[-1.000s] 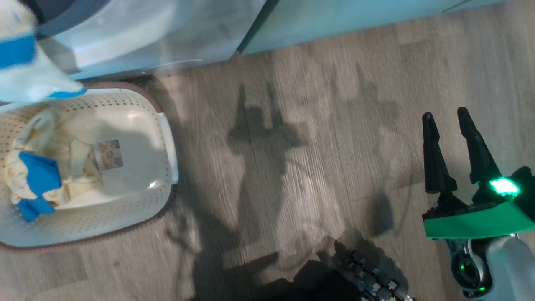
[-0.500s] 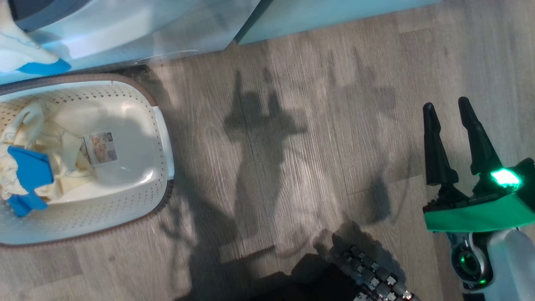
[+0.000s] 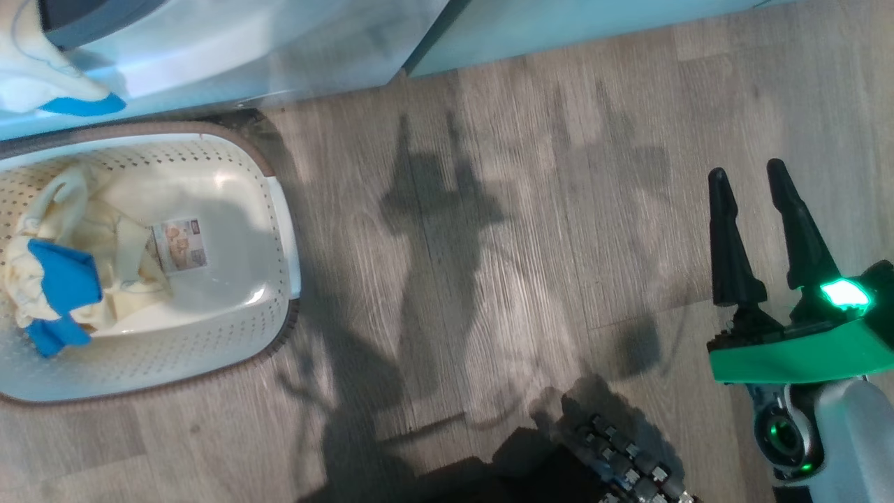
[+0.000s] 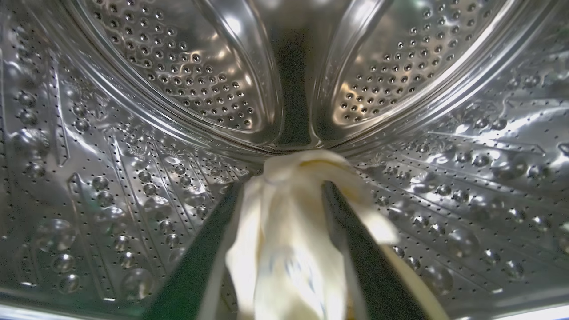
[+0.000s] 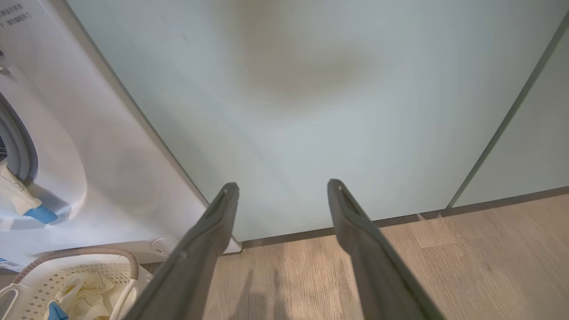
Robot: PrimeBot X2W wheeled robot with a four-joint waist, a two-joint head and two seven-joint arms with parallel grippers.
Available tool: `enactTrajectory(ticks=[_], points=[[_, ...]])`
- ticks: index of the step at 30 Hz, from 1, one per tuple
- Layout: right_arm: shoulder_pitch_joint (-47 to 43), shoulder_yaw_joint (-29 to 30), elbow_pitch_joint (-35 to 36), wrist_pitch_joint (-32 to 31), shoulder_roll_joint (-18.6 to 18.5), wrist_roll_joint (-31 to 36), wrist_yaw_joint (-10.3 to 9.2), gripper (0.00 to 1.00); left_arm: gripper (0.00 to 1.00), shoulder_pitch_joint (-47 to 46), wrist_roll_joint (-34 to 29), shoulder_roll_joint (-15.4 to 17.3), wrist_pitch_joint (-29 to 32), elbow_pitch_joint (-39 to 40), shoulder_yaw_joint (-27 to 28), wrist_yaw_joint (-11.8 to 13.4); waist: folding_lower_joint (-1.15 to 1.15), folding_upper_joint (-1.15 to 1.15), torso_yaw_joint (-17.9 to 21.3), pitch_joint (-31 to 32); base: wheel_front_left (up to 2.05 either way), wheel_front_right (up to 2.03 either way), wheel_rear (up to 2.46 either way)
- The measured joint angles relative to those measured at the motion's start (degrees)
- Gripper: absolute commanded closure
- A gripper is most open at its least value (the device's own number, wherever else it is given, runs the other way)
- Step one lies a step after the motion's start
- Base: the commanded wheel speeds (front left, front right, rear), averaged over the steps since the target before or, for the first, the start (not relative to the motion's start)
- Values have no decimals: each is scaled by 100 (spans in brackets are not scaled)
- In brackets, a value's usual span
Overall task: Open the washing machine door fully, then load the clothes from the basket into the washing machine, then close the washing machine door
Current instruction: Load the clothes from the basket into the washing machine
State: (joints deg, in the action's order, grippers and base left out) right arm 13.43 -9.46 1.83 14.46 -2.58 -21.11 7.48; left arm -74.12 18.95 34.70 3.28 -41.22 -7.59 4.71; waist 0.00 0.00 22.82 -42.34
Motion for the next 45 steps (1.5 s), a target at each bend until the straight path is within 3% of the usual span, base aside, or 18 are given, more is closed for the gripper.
enactTrajectory(ticks=[8, 13, 22, 33, 38, 45], points=[[0, 141, -5, 0, 1, 3, 0, 0, 0, 378, 87, -213, -208, 38, -14, 108, 0, 0, -124, 186, 0, 0, 0], [-5, 210, -5, 0, 1, 99, 0, 0, 0, 975, 224, -509, -557, 392, 19, 328, -1, 0, -267, 417, 0, 0, 0], [-53, 337, -33, 0, 1, 285, 0, 0, 0, 2598, 450, -916, -987, 1752, 104, 675, -1, 0, -550, 861, 0, 0, 0], [-311, 310, -141, 0, 0, 561, 0, 0, 0, 4932, 471, -1210, -1229, 3978, 33, 1317, -1, 0, -937, 1387, 0, 0, 0], [-396, 177, -289, 0, 0, 672, 0, 0, 0, 5678, 387, -1334, -1228, 4521, -118, 1515, -1, 1, -1157, 1629, 0, 0, 0], [-540, 164, -380, 0, -46, 769, 0, 0, 0, 6447, 371, -1547, -1234, 4746, -423, 1571, -1, 0, -1474, 2016, 0, 0, 0]])
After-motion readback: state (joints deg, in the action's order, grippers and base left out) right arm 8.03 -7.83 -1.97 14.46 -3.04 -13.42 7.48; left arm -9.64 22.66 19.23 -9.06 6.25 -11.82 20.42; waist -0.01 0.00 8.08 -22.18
